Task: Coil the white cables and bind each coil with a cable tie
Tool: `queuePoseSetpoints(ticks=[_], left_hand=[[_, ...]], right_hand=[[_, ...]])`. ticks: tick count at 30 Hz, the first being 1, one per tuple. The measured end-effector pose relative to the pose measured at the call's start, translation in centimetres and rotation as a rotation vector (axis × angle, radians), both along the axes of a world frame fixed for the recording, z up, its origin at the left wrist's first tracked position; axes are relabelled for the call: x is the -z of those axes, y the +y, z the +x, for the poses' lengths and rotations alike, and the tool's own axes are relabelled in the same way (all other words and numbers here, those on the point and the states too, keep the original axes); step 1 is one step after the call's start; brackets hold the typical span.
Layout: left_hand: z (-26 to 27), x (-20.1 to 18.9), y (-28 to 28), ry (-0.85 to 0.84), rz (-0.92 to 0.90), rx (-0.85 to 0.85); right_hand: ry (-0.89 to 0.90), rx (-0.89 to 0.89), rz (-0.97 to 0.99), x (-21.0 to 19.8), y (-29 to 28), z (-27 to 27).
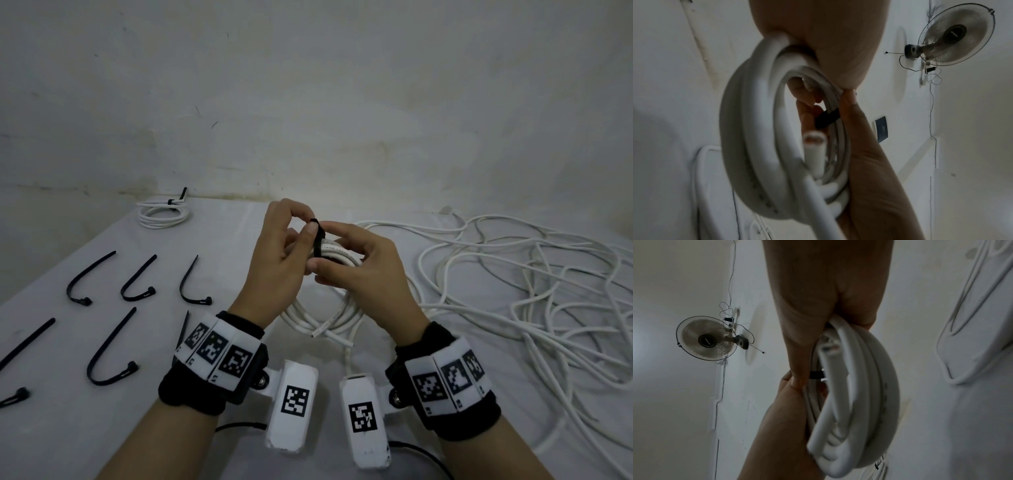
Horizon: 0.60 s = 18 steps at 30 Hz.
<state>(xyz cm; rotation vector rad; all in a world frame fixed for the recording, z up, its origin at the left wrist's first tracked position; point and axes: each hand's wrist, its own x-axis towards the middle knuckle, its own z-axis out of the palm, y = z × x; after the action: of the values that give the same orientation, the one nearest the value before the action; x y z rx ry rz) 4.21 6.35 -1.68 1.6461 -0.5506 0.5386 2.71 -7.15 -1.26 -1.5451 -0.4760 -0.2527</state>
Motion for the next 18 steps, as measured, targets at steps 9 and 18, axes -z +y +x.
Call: queuePoseSetpoints(ticks=[9, 18], left_hand=[[0.28, -0.02, -0.21, 0.026, -0.079, -0.021], [-0.16, -0.36, -0.24, 0.053, -0.309, 0.107]], right_hand=[[-0.071, 0.093, 0.0, 0.45, 0.56, 0.32], [-0.065, 0.073, 0.036, 1.06, 0.58, 0.82]])
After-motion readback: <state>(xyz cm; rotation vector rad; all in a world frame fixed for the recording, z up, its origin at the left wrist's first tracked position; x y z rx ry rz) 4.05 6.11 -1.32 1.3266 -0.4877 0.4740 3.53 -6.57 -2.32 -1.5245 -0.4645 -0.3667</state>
